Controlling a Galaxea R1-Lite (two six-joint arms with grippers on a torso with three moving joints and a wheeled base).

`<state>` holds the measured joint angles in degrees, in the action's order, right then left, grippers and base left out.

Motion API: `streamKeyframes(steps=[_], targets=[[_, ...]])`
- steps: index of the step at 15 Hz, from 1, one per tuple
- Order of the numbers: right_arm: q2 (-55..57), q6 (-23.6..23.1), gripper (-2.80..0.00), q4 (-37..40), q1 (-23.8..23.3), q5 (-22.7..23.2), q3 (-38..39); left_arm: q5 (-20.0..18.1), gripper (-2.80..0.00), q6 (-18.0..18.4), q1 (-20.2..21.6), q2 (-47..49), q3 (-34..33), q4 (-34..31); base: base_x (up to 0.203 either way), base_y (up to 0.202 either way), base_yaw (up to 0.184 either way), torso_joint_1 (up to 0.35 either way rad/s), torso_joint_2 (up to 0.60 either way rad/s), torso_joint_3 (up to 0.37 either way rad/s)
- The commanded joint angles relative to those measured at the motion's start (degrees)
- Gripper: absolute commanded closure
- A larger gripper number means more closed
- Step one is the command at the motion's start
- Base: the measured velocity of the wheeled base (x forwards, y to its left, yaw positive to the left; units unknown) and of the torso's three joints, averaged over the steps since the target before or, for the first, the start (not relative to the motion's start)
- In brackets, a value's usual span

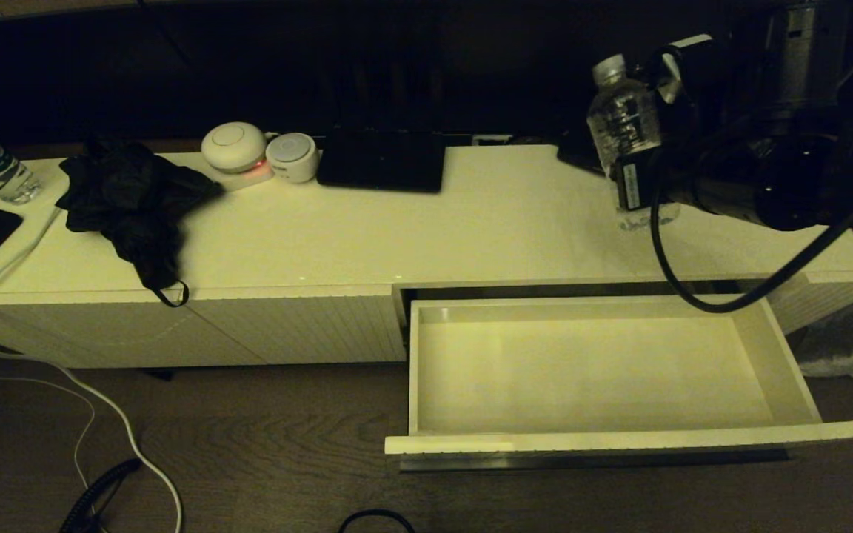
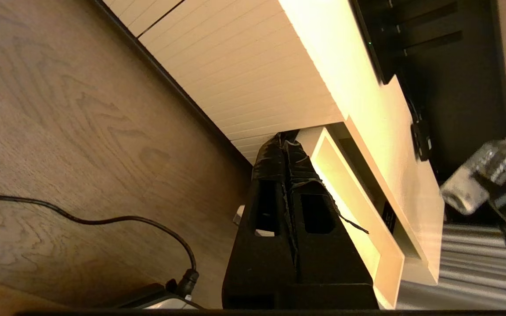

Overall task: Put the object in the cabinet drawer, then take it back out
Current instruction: Take the mineral water out of the drawer and put it on the table

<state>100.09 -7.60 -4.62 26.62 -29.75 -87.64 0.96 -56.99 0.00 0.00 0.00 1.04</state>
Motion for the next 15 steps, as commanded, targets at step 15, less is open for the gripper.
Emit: streamKeyframes(steps=[15], targets=[[21.23, 10.67, 0.00, -45.87, 0.16, -24.49, -1.22, 0.01, 0.00, -0.31, 0.00, -0.09, 0.00, 0.02, 0.000, 0.000, 0.000, 0.000, 0.00, 0.000]])
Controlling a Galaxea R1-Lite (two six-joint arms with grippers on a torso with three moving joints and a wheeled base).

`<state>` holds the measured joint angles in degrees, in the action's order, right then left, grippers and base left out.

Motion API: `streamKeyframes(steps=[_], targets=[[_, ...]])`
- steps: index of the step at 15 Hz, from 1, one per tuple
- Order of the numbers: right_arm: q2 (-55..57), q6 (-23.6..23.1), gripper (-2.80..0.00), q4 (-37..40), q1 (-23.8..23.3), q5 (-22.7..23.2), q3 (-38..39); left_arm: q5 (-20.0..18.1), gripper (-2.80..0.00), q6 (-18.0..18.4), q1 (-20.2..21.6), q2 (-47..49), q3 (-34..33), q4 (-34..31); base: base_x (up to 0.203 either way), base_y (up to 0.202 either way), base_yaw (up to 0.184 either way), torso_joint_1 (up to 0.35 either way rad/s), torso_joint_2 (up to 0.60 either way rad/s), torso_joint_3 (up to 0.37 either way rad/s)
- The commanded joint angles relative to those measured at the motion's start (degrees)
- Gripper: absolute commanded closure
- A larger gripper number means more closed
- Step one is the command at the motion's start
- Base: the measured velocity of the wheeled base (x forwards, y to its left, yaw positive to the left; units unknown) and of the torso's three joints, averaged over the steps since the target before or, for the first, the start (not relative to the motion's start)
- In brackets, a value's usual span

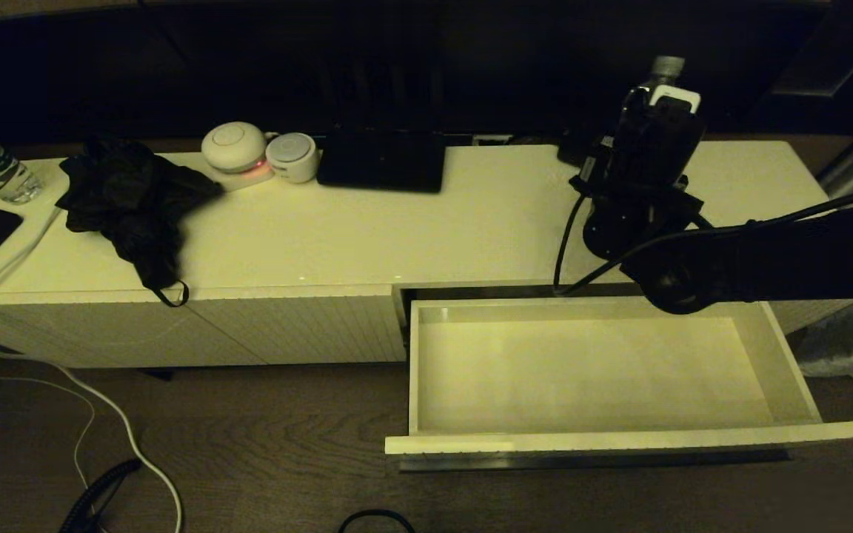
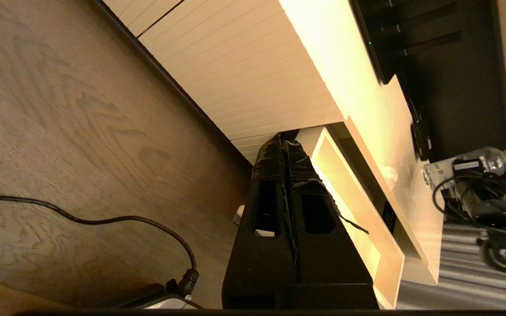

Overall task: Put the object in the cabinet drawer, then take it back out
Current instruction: Take the mineral water out of the drawer and put it on the table

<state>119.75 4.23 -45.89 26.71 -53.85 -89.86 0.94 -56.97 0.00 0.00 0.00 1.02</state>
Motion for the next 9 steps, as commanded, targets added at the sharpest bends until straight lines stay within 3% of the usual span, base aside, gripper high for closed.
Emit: streamKeyframes(steps=[1, 6, 9], targets=[[2.48, -3.40, 0.00, -9.42, 0.13, -0.49, 2.08, 0.03, 0.00, -0.33, 0.00, -0.09, 0.00, 0.04, 0.000, 0.000, 0.000, 0.000, 0.00, 0.000], [8.42, -19.69, 0.00, -35.61, 0.71, 0.63, 5.42, 0.03, 0.00, -0.33, 0.00, -0.09, 0.00, 0.04, 0.000, 0.000, 0.000, 0.000, 0.00, 0.000], [10.96, -21.14, 0.00, -38.49, 0.89, 1.29, 6.63, 0.03, 0.00, -0.33, 0.00, -0.09, 0.00, 0.04, 0.000, 0.000, 0.000, 0.000, 0.00, 0.000]])
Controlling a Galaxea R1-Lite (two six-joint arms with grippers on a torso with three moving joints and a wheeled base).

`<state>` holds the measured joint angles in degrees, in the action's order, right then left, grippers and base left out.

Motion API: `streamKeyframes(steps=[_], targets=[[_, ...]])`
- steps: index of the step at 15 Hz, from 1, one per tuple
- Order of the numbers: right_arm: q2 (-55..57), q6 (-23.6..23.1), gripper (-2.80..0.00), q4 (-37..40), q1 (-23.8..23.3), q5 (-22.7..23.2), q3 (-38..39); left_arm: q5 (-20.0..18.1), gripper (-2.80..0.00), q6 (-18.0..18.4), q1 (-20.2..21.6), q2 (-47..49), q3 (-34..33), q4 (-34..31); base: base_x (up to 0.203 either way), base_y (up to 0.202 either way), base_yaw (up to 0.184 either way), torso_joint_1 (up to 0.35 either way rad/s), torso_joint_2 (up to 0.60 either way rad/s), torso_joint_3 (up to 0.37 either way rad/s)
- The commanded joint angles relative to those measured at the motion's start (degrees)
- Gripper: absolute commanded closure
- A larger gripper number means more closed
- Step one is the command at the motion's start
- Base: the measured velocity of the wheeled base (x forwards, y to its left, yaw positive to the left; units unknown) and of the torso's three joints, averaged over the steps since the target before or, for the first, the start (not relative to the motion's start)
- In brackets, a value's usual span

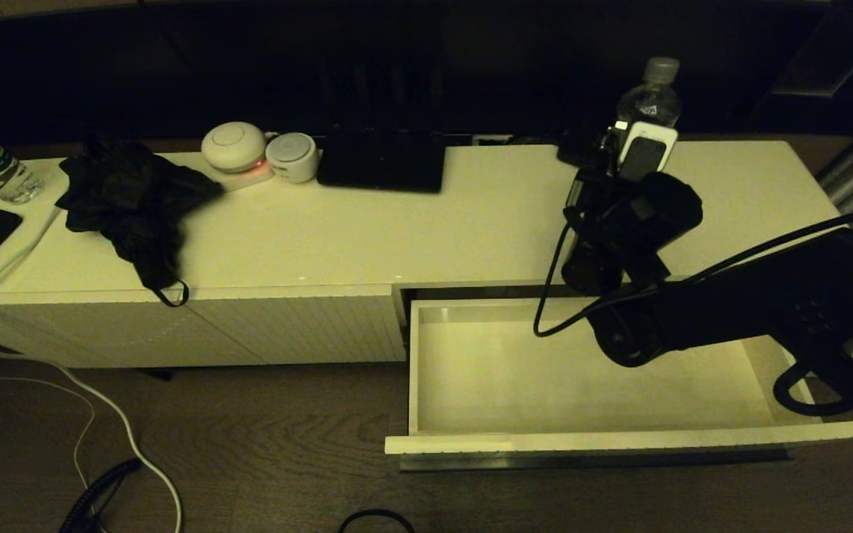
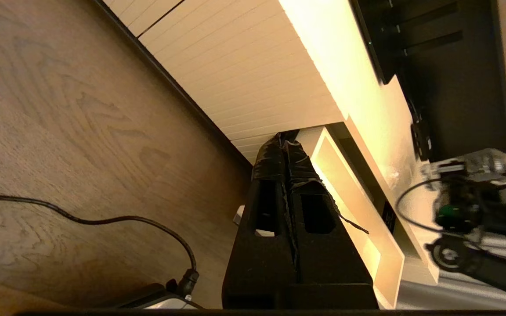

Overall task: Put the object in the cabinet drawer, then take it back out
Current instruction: Take the mineral water out of the drawer and put it on the table

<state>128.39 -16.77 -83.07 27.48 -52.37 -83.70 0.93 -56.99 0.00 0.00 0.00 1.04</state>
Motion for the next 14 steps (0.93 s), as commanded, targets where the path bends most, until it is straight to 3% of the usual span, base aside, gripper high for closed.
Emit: streamKeyframes(steps=[1, 12, 13, 14], targets=[[2.93, -0.18, 0.00, -2.14, 0.12, -0.19, 0.51, 0.04, 0.00, -0.31, 0.00, -0.09, 0.00, 0.02, 0.000, 0.000, 0.000, 0.000, 0.00, 0.000], [4.65, -0.01, 0.00, -4.59, 0.12, -0.45, 1.25, 0.04, 0.00, -0.31, 0.00, -0.09, 0.00, 0.02, 0.000, 0.000, 0.000, 0.000, 0.00, 0.000], [4.29, -0.13, -2.80, -4.59, 0.12, -0.45, 0.84, 0.04, 0.00, -0.31, 0.00, -0.09, 0.00, 0.02, 0.000, 0.000, 0.000, 0.000, 0.00, 0.000], [3.76, -0.37, -2.80, -4.59, 0.12, -0.51, 0.56, 0.04, 0.00, -0.31, 0.00, -0.09, 0.00, 0.02, 0.000, 0.000, 0.000, 0.000, 0.00, 0.000]])
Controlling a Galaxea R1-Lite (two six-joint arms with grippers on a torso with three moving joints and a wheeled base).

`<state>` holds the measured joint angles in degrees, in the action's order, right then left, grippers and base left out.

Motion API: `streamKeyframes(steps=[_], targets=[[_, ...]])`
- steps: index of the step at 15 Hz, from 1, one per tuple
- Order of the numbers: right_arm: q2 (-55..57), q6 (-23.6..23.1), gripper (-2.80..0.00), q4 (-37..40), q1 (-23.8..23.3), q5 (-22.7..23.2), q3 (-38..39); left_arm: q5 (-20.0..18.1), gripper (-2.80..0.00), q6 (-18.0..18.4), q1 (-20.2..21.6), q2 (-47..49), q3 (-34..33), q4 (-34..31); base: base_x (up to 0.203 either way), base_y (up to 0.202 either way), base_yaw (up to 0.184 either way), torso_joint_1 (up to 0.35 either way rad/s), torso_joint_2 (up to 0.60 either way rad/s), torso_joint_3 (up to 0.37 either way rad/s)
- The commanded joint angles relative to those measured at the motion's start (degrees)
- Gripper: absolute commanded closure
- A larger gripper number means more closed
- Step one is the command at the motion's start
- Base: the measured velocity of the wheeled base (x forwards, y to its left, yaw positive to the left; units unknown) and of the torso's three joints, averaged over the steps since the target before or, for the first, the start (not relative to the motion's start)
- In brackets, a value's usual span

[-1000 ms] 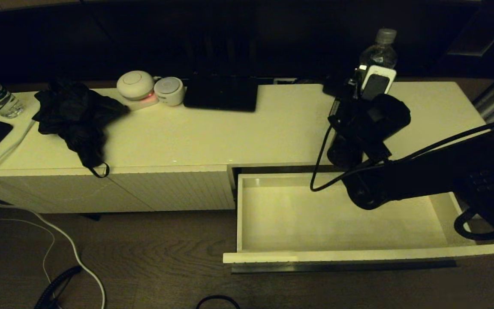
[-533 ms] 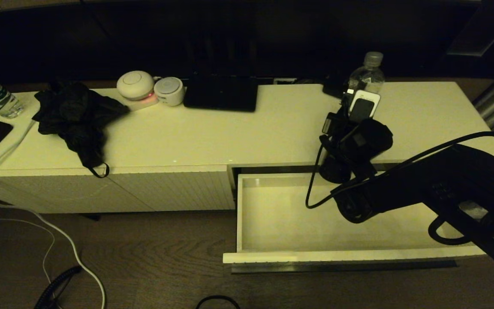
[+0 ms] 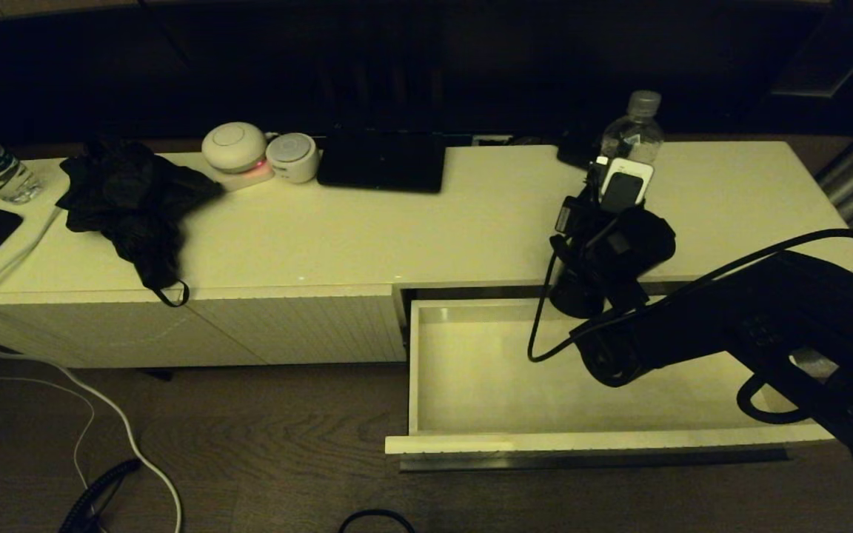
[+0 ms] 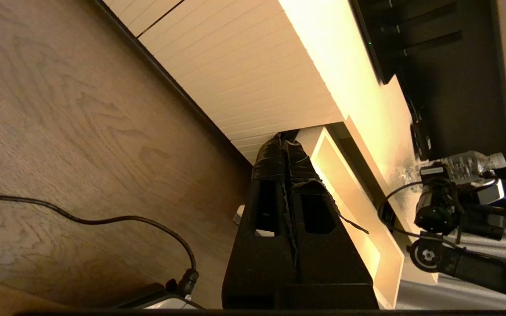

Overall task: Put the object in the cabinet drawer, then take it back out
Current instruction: Take the mineral water out of the drawer and put it on the table

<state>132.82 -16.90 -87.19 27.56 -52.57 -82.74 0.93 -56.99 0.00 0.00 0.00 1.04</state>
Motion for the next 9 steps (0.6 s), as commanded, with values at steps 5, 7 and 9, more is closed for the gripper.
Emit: streamKeyframes(steps=[5, 7, 9], targets=[[-3.79, -0.51, -2.80, -0.48, 0.12, -0.37, 1.60, 0.04, 0.00, -0.31, 0.00, -0.09, 0.00, 0.02, 0.000, 0.000, 0.000, 0.000, 0.00, 0.000], [-5.67, -0.51, -2.80, -0.48, 0.20, -0.36, 3.53, 0.04, 0.00, -0.31, 0.00, -0.09, 0.00, 0.02, 0.000, 0.000, 0.000, 0.000, 0.00, 0.000], [-7.64, -0.44, -2.80, -0.48, 0.55, -0.42, 6.12, 0.04, 0.00, -0.31, 0.00, -0.09, 0.00, 0.02, 0.000, 0.000, 0.000, 0.000, 0.00, 0.000]])
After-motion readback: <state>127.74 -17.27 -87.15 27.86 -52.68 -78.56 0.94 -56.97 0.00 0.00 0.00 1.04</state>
